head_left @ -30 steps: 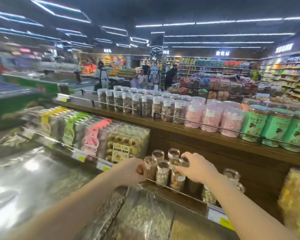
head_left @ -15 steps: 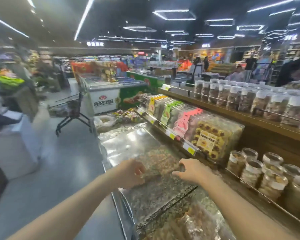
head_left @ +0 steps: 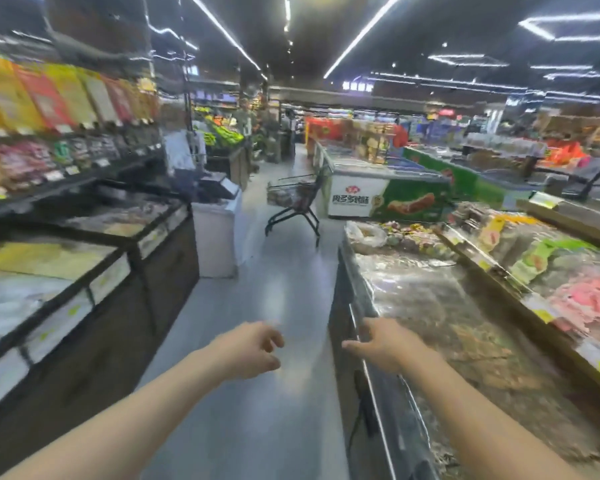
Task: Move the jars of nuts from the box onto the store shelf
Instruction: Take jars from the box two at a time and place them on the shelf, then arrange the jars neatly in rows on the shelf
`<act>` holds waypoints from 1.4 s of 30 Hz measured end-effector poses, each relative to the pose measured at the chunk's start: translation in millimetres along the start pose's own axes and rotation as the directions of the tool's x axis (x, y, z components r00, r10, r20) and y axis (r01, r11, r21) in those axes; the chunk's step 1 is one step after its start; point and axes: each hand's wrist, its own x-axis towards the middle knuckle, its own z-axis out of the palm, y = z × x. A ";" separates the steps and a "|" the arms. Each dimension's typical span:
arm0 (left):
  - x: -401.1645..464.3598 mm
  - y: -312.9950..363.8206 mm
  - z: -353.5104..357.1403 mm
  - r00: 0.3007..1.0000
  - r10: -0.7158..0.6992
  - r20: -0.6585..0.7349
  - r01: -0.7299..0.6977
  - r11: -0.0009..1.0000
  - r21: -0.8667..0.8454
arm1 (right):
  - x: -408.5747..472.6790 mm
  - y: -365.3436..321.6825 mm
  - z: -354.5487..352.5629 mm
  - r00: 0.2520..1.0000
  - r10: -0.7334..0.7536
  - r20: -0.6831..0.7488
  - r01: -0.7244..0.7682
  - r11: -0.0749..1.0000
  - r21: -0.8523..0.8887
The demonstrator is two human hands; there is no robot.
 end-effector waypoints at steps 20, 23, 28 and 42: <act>-177.3 -423.7 17.4 0.840 -0.543 0.003 0.532 0.821 -0.205 | 85.6 -454.9 270.9 0.810 -0.394 0.434 0.459 0.887 -0.051; -174.5 -467.9 43.8 0.781 -0.621 0.066 0.615 0.747 -0.253 | 108.1 -483.3 315.8 0.749 -0.425 0.508 0.521 0.852 -0.056; -134.6 -544.3 103.1 0.697 -0.709 0.108 0.699 0.639 -0.322 | 158.3 -514.9 409.6 0.665 -0.432 0.609 0.588 0.806 -0.071; -5.6 -742.7 376.5 0.494 -0.817 0.296 0.832 0.345 -0.435 | 265.6 -516.4 744.1 0.562 -0.292 0.774 0.548 0.832 -0.084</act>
